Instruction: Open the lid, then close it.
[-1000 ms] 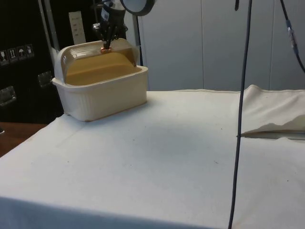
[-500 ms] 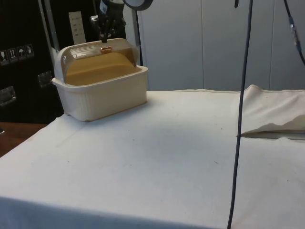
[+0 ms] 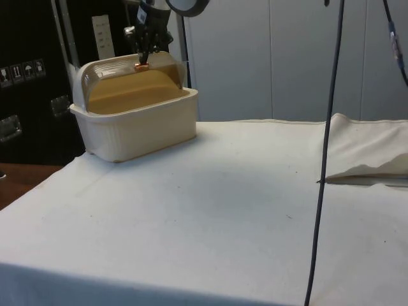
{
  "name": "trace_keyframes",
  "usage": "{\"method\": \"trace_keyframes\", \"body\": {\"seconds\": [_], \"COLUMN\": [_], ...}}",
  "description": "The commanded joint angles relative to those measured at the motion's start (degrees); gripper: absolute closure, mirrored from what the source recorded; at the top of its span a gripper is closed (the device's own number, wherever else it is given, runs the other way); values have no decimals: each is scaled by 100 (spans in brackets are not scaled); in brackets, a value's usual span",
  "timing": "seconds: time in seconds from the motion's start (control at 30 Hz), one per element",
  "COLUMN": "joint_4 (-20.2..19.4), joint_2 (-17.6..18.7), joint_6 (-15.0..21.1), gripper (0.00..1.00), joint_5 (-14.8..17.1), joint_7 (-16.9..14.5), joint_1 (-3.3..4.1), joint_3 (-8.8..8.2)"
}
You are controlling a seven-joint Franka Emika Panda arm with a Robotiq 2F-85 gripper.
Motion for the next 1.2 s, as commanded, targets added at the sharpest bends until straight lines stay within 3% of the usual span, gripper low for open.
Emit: {"method": "trace_keyframes", "body": {"seconds": [0.0,0.03,0.07,0.33,0.37,0.4,0.6,0.63,0.67,0.7,0.73,0.9,0.93,0.97,1.17], "joint_4": [-34,0,-34,-46,-11,-46,29,29,17,86,120,304,286,332,424], "joint_2": [0,11,6,69,97,80,189,189,189,235,258,407,395,424,527], "joint_6": [23,0,17,-29,-34,-34,-57,-57,-52,-63,-69,-23,-52,-6,132], "gripper": [100,100,100,100,100,100,100,100,100,100,100,100,100,100,100], "joint_5": [143,46,183,567,476,613,894,894,779,945,968,1026,951,1014,951], "joint_7": [-17,0,-23,-29,0,-34,-74,-74,-6,-80,-86,-69,-29,-57,40], "joint_1": [-40,0,-40,-46,0,-46,-86,-86,-11,-97,-109,-126,-69,-120,-86], "joint_3": [86,6,92,138,46,143,172,172,52,160,149,63,-6,40,-80]}}
